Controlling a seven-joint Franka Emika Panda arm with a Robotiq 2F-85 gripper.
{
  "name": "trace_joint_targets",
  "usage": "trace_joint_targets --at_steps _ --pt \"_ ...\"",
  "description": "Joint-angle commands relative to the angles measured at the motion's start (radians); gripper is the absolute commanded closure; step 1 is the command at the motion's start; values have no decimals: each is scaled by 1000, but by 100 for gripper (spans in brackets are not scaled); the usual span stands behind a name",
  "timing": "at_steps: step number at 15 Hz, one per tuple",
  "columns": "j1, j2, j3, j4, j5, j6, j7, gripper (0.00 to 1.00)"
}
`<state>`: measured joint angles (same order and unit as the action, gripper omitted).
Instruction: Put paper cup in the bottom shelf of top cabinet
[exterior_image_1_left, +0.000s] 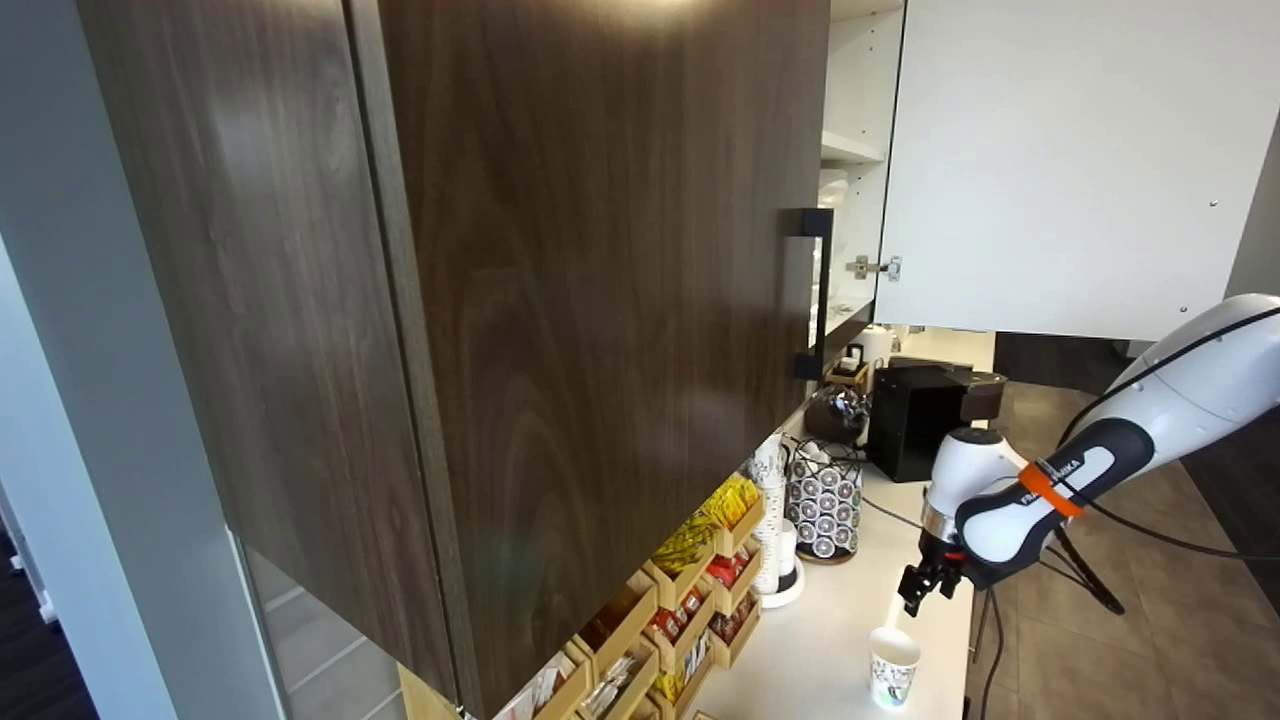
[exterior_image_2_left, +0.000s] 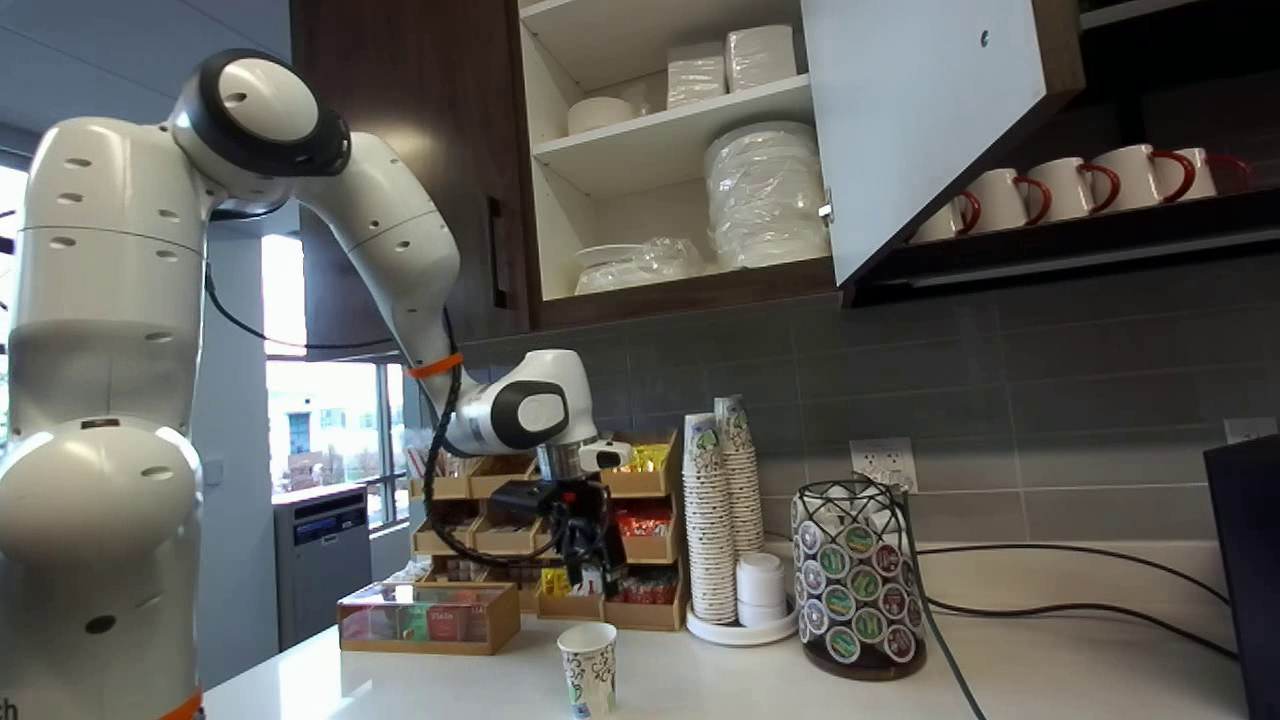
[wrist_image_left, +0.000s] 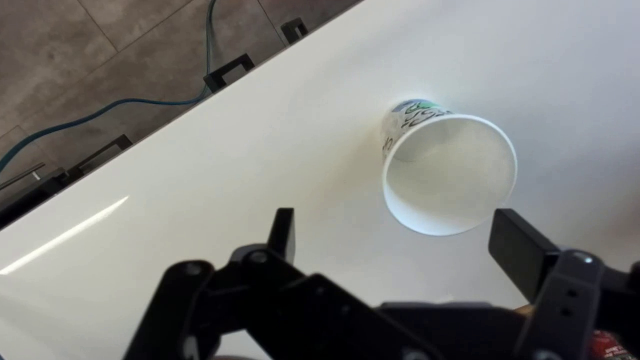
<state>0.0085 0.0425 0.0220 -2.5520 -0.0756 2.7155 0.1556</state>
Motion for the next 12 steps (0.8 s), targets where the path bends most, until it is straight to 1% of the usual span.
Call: trace_joint_targets --at_steps 1,3,5,8,12 --pt "-7 80 -8 7 67 80 -51 0" --pt "-15 116 14 18 167 97 -123 0" --pt "-24 150 32 31 241 104 -181 0" --pt "-33 192 41 52 280 101 -216 0" --pt "-43 237 38 73 281 108 -208 0"
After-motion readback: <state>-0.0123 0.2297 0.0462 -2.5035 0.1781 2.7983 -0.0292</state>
